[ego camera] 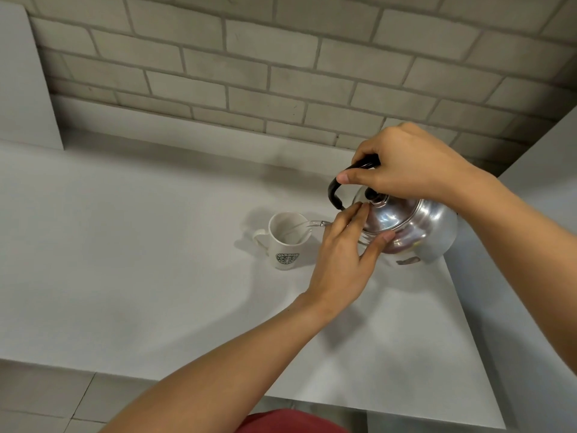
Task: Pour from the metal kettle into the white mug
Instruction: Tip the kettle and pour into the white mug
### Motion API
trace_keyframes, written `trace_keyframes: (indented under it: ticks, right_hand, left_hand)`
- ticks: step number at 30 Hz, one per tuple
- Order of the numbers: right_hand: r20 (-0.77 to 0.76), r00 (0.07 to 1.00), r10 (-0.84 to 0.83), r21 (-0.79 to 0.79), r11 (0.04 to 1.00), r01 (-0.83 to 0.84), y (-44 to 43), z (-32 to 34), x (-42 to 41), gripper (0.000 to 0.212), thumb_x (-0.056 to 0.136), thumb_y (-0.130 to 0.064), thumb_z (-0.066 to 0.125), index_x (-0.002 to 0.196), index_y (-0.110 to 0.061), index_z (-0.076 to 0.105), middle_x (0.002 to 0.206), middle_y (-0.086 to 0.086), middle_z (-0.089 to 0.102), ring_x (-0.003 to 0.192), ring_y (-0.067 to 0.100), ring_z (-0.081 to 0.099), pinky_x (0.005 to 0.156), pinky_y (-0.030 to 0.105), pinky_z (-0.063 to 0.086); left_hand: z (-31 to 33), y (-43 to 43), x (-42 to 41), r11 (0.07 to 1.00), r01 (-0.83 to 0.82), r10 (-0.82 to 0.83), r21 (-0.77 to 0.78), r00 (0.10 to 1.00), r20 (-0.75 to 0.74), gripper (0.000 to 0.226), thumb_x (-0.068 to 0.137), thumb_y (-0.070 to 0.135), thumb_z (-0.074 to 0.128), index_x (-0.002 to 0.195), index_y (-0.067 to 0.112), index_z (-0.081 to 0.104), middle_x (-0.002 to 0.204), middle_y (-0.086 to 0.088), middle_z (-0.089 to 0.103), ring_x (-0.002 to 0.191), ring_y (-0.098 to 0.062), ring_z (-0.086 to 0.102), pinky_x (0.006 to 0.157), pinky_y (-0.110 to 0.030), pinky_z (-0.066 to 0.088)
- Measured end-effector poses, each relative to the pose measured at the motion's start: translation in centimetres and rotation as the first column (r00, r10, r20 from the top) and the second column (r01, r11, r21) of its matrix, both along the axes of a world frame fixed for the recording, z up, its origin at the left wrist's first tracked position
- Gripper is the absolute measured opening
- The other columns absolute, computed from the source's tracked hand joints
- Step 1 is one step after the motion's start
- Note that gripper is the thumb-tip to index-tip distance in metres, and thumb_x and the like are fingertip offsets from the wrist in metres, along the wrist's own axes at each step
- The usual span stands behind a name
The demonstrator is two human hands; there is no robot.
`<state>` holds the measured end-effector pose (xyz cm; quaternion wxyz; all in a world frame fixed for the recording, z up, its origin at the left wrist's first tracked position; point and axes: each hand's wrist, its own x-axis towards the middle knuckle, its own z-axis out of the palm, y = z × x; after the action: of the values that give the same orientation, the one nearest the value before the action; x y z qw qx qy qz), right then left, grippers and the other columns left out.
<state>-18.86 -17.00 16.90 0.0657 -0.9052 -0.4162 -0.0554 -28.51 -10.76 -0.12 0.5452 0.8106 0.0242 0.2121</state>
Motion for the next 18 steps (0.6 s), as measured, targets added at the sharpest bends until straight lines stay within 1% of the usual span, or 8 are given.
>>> trace_keyframes:
  ticks: [2, 3, 4, 6, 11, 15, 18]
  right_hand:
    - [0.01, 1.0, 0.004, -0.005, 1.0, -0.004, 0.1, 0.3, 0.0, 0.046, 0.087, -0.065, 0.068, 0.091, -0.021, 0.082, 0.06, -0.014, 0.063, 0.066, 0.014, 0.06, 0.056, 0.023, 0.041]
    - [0.012, 1.0, 0.003, -0.008, 1.0, -0.003, 0.1, 0.4, 0.1, 0.045, 0.087, -0.064, 0.069, 0.09, -0.021, 0.082, 0.059, -0.016, 0.061, 0.064, 0.01, 0.059, 0.054, 0.022, 0.038]
    - [0.016, 1.0, 0.002, -0.014, 1.0, -0.002, 0.1, 0.6, 0.1, 0.044, 0.087, -0.064, 0.069, 0.09, -0.022, 0.082, 0.058, -0.016, 0.061, 0.064, 0.005, 0.058, 0.052, 0.022, 0.036]
    - [0.022, 1.0, 0.008, -0.028, 1.0, -0.007, 0.2, 0.8, 0.1, 0.043, 0.087, -0.064, 0.069, 0.088, -0.022, 0.081, 0.059, -0.012, 0.064, 0.064, 0.0, 0.057, 0.051, 0.022, 0.035]
    - [0.017, 1.0, 0.01, -0.047, 0.999, -0.009, 0.5, 1.3, 0.1, 0.042, 0.088, -0.063, 0.068, 0.087, -0.023, 0.081, 0.067, -0.004, 0.073, 0.066, 0.002, 0.057, 0.056, 0.022, 0.04]
    - [0.019, 1.0, 0.016, -0.069, 0.998, -0.014, 0.6, 1.6, -0.1, 0.045, 0.088, -0.065, 0.067, 0.088, -0.022, 0.082, 0.068, -0.001, 0.074, 0.068, 0.011, 0.064, 0.06, 0.032, 0.049]
    - [0.014, 1.0, 0.011, -0.078, 0.997, -0.01, 0.7, 1.7, 0.0, 0.044, 0.088, -0.064, 0.068, 0.089, -0.022, 0.082, 0.067, 0.0, 0.074, 0.068, 0.011, 0.063, 0.061, 0.034, 0.052]
  left_hand:
    - [0.1, -0.1, 0.1, 1.0, -0.001, 0.001, -0.013, 1.0, 0.0, 0.06, 0.1, 0.051, 0.059, 0.151, 0.02, 0.049, 0.152, 0.003, 0.048, 0.139, -0.02, 0.048, 0.112, -0.038, 0.043]
    - [0.2, -0.2, 0.1, 1.0, -0.002, 0.002, -0.023, 1.0, 0.0, 0.06, 0.1, 0.052, 0.059, 0.151, 0.021, 0.049, 0.152, 0.004, 0.048, 0.139, -0.019, 0.048, 0.112, -0.038, 0.043]
    - [0.3, -0.3, 0.2, 0.999, -0.001, 0.001, -0.035, 1.0, 0.002, 0.06, 0.1, 0.052, 0.06, 0.151, 0.021, 0.049, 0.152, 0.004, 0.048, 0.139, -0.019, 0.047, 0.112, -0.039, 0.044]
    - [0.4, -0.4, 0.3, 0.998, 0.001, -0.001, -0.06, 1.0, 0.008, 0.06, 0.099, 0.052, 0.06, 0.15, 0.021, 0.05, 0.152, 0.005, 0.048, 0.139, -0.018, 0.047, 0.11, -0.04, 0.046]
    - [0.6, -0.6, 0.5, 0.996, -0.004, 0.006, -0.09, 1.0, 0.022, 0.061, 0.099, 0.052, 0.062, 0.15, 0.021, 0.05, 0.152, 0.006, 0.047, 0.14, -0.017, 0.047, 0.111, -0.04, 0.046]
    - [0.6, -0.6, 0.6, 0.993, -0.001, 0.004, -0.115, 1.0, 0.031, 0.061, 0.099, 0.05, 0.063, 0.15, 0.02, 0.05, 0.152, 0.006, 0.048, 0.138, -0.018, 0.049, 0.109, -0.042, 0.048]
    - [0.6, -0.7, 0.7, 0.991, -0.002, 0.008, -0.133, 0.999, 0.04, 0.061, 0.099, 0.05, 0.063, 0.15, 0.019, 0.051, 0.151, 0.005, 0.049, 0.138, -0.019, 0.05, 0.108, -0.042, 0.049]
